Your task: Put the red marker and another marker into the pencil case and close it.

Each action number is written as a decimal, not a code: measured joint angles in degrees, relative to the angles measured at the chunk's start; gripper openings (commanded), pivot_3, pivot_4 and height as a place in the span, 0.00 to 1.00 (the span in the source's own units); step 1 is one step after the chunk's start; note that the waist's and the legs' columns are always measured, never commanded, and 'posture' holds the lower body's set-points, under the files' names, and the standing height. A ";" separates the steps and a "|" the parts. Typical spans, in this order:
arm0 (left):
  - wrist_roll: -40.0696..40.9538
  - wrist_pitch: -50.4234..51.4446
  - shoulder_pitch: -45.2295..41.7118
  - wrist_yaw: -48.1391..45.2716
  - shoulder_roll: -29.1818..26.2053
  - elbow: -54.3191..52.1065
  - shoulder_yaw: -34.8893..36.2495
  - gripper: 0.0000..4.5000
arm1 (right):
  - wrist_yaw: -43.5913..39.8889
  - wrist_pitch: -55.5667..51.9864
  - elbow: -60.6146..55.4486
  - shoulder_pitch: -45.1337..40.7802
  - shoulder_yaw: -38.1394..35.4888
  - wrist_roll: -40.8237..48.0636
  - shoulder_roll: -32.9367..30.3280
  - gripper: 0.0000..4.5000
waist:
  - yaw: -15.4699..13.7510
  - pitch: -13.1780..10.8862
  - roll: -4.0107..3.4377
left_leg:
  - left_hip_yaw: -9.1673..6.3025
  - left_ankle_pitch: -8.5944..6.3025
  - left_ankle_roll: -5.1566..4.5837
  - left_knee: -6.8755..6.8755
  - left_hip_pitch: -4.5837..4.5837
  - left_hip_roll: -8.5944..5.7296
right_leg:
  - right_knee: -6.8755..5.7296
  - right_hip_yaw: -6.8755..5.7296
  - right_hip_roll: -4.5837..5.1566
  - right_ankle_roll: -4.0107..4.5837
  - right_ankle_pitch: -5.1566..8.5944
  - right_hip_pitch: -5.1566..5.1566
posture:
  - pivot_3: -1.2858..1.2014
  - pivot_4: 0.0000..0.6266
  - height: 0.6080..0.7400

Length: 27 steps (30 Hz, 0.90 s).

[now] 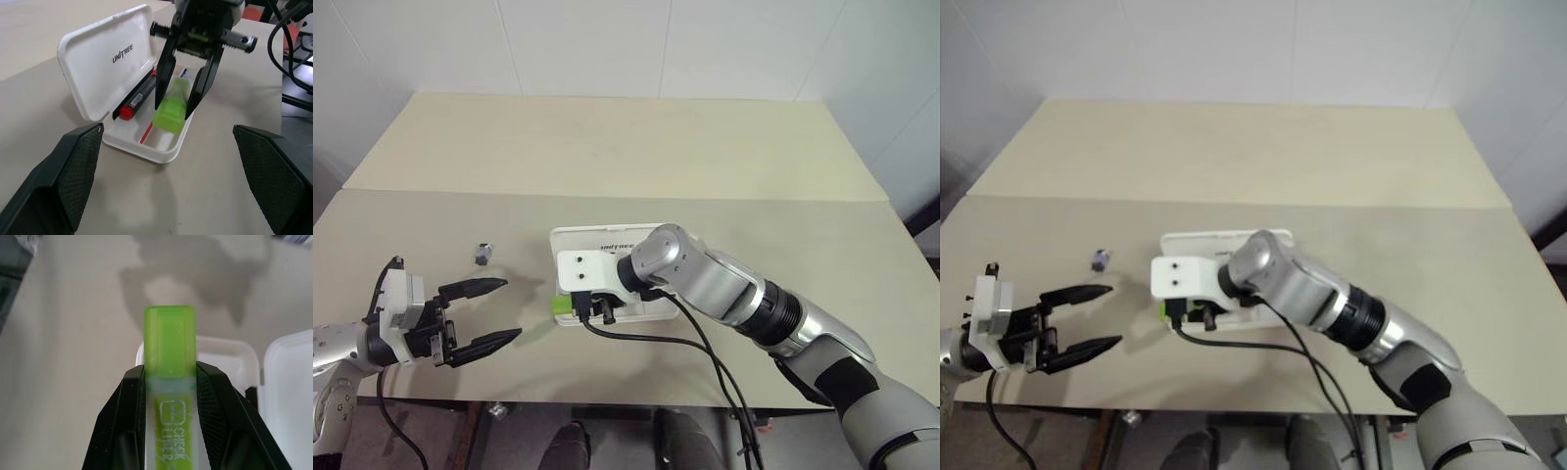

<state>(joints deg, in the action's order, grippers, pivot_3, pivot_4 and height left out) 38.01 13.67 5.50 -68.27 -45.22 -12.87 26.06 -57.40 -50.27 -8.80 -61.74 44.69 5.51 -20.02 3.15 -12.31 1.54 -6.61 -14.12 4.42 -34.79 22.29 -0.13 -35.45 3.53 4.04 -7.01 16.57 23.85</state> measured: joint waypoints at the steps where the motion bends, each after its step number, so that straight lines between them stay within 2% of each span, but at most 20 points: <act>1: 0.00 0.00 0.12 0.03 0.00 0.00 0.03 1.00 | -0.31 -0.15 0.00 -0.09 0.02 -0.04 0.01 0.41 | 0.00 0.00 0.00 | 0.00 0.00 0.00 0.00 0.00 0.00 | 0.00 0.00 -0.01 0.00 0.00 0.00 | 0.52 0.24 1.00; 13: 0.01 0.00 0.60 0.64 0.00 -0.26 0.37 1.00 | -1.03 -3.89 1.62 -0.89 1.53 -2.11 1.67 0.41 | 0.07 0.00 0.00 | 0.00 0.00 0.01 0.11 0.00 0.00 | -0.01 0.00 -0.01 0.01 0.01 0.06 | 0.52 0.24 1.00; 21: 0.01 0.01 0.58 1.16 0.00 -0.28 0.36 1.00 | -0.74 -4.98 2.51 -0.99 1.53 -2.44 2.76 1.00 | 0.06 0.00 0.00 | 0.00 0.01 0.01 0.15 0.00 0.00 | -0.01 0.00 -0.01 0.02 0.01 0.08 | 0.52 0.24 1.00; 27: 0.01 0.01 0.14 1.73 0.01 -0.28 0.34 1.00 | -1.31 -4.77 2.29 -0.97 1.06 -2.06 2.28 1.00 | 0.05 0.00 0.00 | 0.00 0.01 0.02 0.14 0.00 0.00 | -0.02 0.00 -0.01 0.02 0.01 0.08 | 0.52 0.24 1.00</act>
<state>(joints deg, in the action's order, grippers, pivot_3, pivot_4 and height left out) 38.02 13.68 5.64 -66.54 -45.22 -13.16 26.40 -58.71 -55.05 -6.52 -62.71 45.75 3.45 -17.73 3.21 -12.31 1.55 -6.61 -14.11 4.43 -34.64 22.29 -0.12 -35.47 3.52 4.03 -7.00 16.58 23.93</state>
